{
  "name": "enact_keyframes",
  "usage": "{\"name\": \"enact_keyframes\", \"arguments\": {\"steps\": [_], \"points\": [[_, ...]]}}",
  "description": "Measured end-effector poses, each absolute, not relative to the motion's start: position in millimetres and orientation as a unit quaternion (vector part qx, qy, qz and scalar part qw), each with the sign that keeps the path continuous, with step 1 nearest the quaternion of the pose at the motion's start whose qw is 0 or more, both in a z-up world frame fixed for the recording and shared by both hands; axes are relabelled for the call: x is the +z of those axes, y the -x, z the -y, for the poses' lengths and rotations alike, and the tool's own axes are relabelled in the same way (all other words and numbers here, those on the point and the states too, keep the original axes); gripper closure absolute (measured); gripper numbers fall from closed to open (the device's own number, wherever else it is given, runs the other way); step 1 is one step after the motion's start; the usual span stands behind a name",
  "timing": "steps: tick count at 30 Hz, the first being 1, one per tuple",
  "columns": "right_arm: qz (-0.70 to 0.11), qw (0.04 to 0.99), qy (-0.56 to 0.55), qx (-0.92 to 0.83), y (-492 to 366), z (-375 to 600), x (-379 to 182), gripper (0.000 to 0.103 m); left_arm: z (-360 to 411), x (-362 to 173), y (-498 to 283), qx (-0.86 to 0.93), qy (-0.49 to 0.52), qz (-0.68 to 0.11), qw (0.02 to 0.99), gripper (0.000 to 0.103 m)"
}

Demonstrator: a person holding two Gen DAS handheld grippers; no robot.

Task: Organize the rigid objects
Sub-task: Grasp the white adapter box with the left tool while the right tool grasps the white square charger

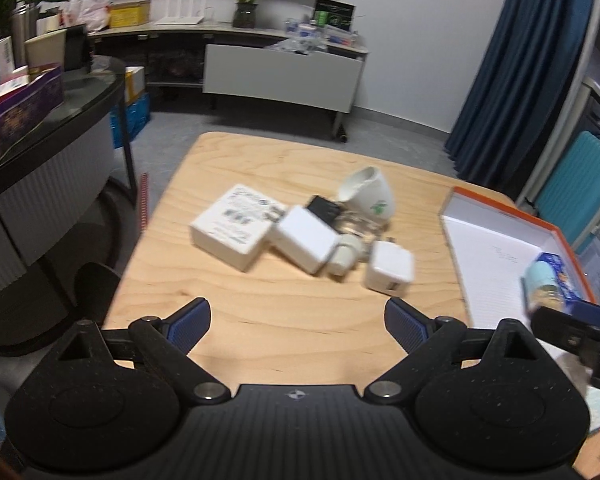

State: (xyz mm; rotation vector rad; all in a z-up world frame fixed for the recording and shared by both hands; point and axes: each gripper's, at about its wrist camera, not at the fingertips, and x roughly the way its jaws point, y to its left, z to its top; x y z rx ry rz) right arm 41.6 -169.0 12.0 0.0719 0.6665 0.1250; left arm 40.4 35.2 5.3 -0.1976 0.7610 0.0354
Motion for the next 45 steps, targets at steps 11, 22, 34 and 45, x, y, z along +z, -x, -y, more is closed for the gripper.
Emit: {"name": "enact_keyframes", "arguments": {"steps": [11, 22, 34, 45], "points": [[-0.335, 0.94, -0.029, 0.063, -46, 164, 5, 0.014, -74, -19, -83, 0.028, 0.046, -0.393, 0.918, 0.006], [-0.353, 0.934, -0.019, 0.058, -65, 163, -6, 0.014, -86, -46, -140, 0.01, -0.007, -0.386, 0.922, 0.002], [-0.381, 0.919, -0.018, 0.098, -110, 140, -28, 0.014, -74, -42, -139, -0.014, 0.006, -0.351, 0.936, 0.044], [-0.419, 0.901, -0.032, 0.111, -171, 116, -57, 0.014, -81, -19, -97, -0.008, 0.067, -0.343, 0.937, 0.043]]}}
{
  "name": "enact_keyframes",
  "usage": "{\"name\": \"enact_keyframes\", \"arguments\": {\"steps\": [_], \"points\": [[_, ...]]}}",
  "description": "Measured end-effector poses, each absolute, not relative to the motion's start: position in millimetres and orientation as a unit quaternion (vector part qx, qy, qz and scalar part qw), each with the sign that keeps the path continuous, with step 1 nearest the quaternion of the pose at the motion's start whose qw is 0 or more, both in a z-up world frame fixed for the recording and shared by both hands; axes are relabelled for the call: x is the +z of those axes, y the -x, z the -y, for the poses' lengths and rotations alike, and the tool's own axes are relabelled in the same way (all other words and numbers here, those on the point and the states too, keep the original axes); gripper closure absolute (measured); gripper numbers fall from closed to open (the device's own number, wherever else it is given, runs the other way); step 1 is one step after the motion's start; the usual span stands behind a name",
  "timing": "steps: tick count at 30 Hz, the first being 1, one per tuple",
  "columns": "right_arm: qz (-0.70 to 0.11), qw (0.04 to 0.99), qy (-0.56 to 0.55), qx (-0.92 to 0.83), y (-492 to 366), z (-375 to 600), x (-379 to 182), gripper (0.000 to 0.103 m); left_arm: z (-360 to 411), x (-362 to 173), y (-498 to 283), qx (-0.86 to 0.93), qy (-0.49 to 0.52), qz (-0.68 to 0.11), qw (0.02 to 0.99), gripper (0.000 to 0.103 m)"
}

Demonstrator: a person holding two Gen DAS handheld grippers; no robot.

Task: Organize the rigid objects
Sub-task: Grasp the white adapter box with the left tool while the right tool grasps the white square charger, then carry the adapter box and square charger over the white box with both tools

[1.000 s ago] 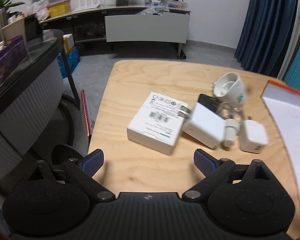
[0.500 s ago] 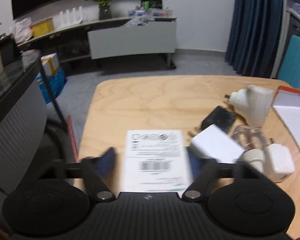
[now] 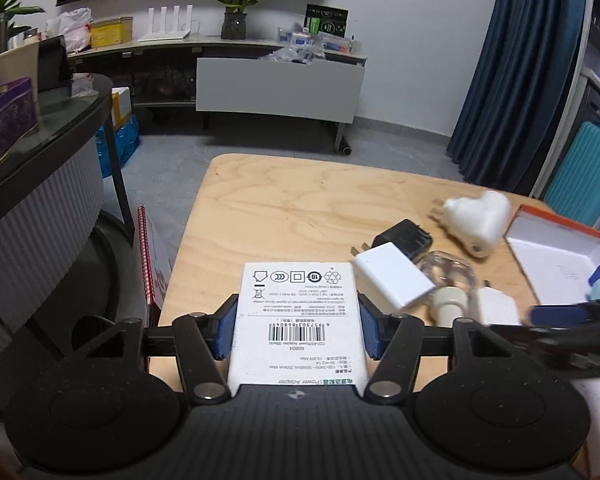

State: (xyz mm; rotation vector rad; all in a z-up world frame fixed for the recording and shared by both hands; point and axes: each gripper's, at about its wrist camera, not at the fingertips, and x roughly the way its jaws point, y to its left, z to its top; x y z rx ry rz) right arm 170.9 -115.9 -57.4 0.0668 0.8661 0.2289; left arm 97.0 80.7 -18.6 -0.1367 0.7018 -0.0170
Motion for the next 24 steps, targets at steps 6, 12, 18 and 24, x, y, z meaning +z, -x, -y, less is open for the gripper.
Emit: {"name": "enact_keyframes", "arguments": {"steps": [6, 12, 18, 24], "points": [[-0.401, 0.909, 0.019, 0.114, -176, 104, -61, 0.04, -77, -16, -86, -0.011, 0.088, -0.342, 0.935, 0.043], [-0.394, 0.913, 0.014, 0.107, -156, 112, -53, 0.04, -68, -14, -77, -0.015, 0.095, -0.341, 0.935, 0.043], [-0.365, 0.925, 0.002, 0.109, -122, 125, -25, 0.04, -52, -4, -63, -0.026, 0.101, -0.335, 0.937, 0.043], [-0.341, 0.934, -0.008, 0.104, -83, 143, 1, 0.04, -33, 8, -43, -0.039, 0.107, -0.323, 0.94, 0.043]]}}
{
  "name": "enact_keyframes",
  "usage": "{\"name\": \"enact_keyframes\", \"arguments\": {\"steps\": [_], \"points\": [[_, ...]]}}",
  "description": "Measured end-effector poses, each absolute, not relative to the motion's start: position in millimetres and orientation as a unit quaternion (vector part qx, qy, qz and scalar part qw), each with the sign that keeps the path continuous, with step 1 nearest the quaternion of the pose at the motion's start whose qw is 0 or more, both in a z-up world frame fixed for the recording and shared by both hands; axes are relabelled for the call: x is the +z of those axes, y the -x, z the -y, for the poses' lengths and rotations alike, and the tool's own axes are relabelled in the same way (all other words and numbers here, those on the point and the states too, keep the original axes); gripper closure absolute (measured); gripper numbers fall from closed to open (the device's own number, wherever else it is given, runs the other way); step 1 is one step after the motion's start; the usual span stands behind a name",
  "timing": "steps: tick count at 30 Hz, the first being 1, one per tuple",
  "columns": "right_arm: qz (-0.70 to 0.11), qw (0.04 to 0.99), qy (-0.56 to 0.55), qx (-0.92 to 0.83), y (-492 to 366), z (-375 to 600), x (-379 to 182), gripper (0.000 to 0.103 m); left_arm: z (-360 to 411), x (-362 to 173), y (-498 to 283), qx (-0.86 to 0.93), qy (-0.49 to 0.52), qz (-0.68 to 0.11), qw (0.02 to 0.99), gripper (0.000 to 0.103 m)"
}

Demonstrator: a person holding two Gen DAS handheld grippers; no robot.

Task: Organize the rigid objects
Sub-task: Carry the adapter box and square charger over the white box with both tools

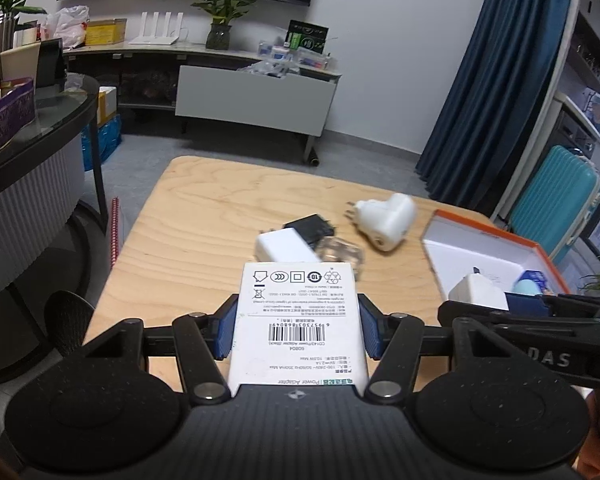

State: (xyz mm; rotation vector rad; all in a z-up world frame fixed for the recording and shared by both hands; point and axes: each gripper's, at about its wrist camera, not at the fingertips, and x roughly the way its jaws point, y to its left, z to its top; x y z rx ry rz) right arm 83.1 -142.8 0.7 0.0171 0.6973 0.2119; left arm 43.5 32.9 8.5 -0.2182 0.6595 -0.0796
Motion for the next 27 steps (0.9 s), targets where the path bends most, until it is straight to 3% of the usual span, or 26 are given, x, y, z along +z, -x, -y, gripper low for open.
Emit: {"name": "enact_keyframes", "arguments": {"steps": [27], "points": [[-0.293, 0.955, -0.039, 0.025, 2, 232, 32, 0.04, 42, 36, -13, -0.108, 0.082, -0.303, 0.943, 0.043]]}}
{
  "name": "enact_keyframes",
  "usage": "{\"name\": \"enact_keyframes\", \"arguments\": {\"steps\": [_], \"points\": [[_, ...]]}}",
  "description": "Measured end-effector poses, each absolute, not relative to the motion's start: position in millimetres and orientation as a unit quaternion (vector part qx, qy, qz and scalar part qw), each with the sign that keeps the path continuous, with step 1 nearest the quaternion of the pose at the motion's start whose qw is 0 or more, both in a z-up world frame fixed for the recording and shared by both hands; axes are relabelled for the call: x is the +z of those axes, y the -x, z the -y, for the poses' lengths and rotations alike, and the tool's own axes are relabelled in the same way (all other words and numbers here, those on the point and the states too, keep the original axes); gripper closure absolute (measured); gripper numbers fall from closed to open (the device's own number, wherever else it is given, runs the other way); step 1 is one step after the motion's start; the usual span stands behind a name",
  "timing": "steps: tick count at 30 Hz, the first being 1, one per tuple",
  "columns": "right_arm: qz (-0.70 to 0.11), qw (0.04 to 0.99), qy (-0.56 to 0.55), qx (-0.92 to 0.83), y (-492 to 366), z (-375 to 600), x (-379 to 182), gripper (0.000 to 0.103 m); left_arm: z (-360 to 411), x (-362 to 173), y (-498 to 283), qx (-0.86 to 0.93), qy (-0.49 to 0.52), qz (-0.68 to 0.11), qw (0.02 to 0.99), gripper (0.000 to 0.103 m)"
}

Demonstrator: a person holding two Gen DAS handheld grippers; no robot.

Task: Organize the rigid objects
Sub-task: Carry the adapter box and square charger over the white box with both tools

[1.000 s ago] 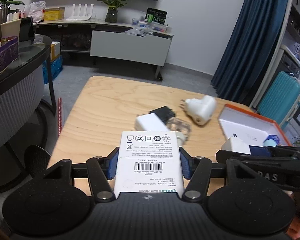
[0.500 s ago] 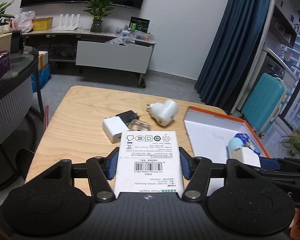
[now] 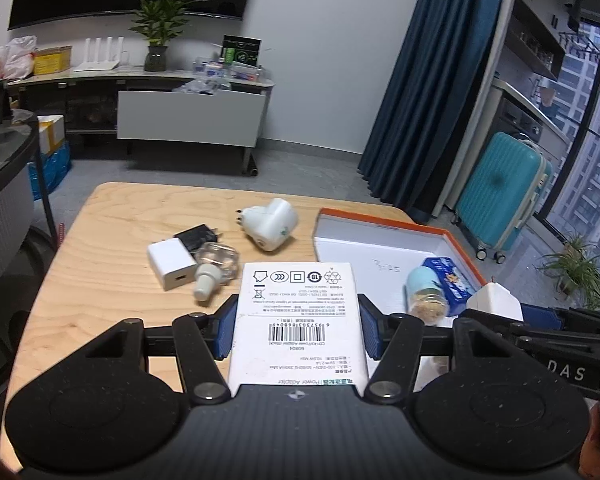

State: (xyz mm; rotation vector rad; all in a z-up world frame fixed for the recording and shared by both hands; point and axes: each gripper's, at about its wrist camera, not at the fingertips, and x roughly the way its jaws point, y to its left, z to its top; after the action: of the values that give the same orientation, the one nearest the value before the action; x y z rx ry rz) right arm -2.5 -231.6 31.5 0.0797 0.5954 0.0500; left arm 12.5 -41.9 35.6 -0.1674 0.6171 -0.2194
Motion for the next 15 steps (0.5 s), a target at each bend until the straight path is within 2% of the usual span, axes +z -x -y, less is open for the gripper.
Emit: {"name": "enact_keyframes", "arguments": {"steps": [15], "points": [[-0.281, 0.958, -0.062, -0.012, 11, 269, 34, 0.04, 77, 36, -21, -0.136, 0.066, -0.307, 0.94, 0.043]]}}
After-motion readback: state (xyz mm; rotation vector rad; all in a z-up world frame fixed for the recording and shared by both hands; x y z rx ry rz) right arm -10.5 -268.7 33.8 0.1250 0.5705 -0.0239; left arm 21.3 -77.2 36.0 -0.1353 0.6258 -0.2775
